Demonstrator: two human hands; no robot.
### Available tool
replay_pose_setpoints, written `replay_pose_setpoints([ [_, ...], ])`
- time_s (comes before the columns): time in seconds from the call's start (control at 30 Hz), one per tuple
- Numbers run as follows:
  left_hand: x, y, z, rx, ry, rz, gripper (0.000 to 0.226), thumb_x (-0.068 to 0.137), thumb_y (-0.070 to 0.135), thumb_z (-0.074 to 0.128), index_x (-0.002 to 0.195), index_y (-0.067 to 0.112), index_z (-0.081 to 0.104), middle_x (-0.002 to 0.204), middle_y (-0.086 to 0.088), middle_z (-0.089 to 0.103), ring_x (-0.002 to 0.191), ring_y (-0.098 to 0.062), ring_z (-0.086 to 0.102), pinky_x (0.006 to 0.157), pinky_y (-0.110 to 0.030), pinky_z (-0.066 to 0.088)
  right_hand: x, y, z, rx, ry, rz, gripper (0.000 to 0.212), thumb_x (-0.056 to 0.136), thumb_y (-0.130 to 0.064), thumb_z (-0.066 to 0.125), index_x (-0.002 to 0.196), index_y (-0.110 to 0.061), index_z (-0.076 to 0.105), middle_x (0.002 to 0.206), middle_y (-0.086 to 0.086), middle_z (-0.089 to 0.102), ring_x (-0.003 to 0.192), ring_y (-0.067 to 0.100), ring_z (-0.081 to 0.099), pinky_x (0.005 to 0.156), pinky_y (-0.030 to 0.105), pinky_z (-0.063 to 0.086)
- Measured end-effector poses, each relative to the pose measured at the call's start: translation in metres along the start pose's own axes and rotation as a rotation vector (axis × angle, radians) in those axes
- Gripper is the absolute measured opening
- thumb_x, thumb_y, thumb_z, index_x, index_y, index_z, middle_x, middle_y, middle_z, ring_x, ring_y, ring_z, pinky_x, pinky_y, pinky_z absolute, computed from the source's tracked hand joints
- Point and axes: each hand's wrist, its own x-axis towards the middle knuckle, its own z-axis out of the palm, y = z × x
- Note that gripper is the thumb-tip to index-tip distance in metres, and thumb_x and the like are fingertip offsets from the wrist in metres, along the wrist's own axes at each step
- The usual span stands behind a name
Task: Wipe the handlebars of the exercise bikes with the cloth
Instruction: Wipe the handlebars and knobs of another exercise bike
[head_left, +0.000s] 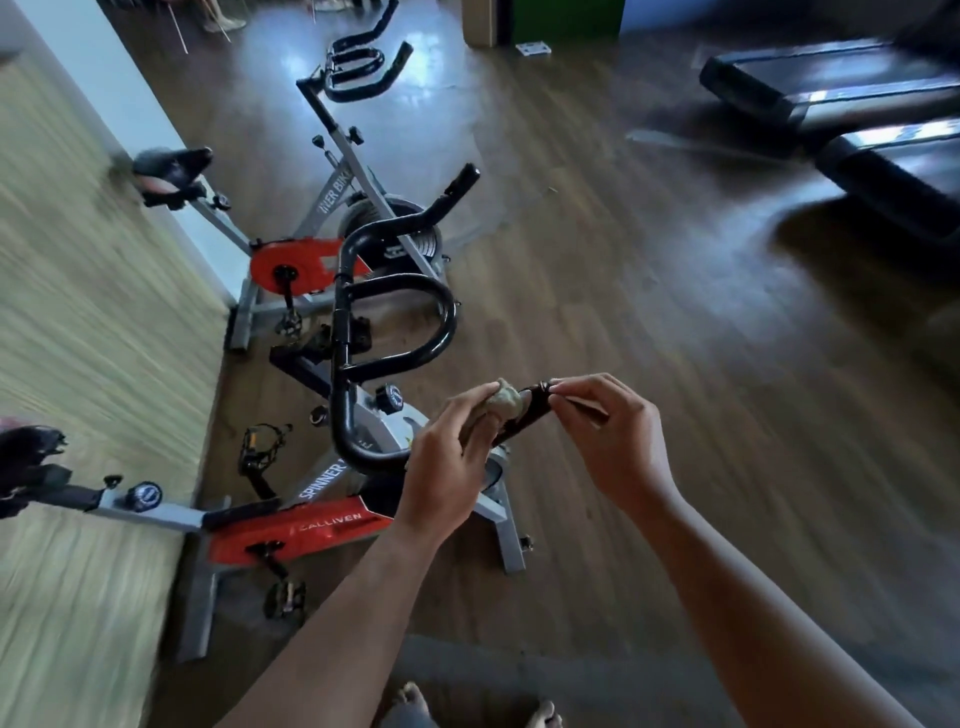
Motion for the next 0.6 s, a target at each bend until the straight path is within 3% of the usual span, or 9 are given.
replay_pose_setpoints([
  [0.13,0.009,0.015,0.004,0.032,-0.004,0.085,0.033,0.099,0.021,0.058,0.131,0.013,0.063,0.126,0.006,0.067,0.119,0.0,0.06,0.1,-0.02,0.048,0.004,0.005,-0.003,0.042,-0.034,-0.008,0.016,0.082,0.0,0.076,0.087,-0.016,0.076,0.091,-0.011,0.071,0.086,-0.007,0.067,0.079,0.005,0.049],
  [0.3,0.016,0.011,0.002,0.087,-0.147,0.264,0.033,0.094,0.0,0.064,0.126,0.006,0.063,0.131,0.0,0.062,0.126,-0.004,0.057,0.103,-0.022,0.046,0.015,0.009,-0.004,0.064,-0.076,-0.013,0.019,0.081,0.002,0.076,0.083,-0.017,0.076,0.086,-0.01,0.071,0.082,-0.005,0.068,0.075,0.005,0.049],
  [0.47,0.01,-0.014,-0.021,0.183,-0.287,0.295,0.03,0.097,0.009,0.062,0.126,0.015,0.061,0.136,0.007,0.056,0.125,-0.002,0.056,0.1,-0.023,0.051,0.026,0.015,-0.004,0.069,-0.121,-0.009,0.019,0.079,0.0,0.076,0.078,-0.018,0.074,0.084,-0.009,0.071,0.077,0.003,0.069,0.071,0.012,0.053],
  [0.6,0.003,-0.019,-0.028,0.198,-0.276,0.217,0.028,0.098,0.014,0.059,0.125,0.013,0.064,0.133,0.005,0.061,0.122,-0.004,0.059,0.098,-0.024,0.052,0.027,0.02,-0.003,0.092,-0.129,-0.032,0.015,0.078,0.002,0.076,0.078,-0.014,0.075,0.086,-0.007,0.071,0.078,0.005,0.069,0.072,0.013,0.053],
])
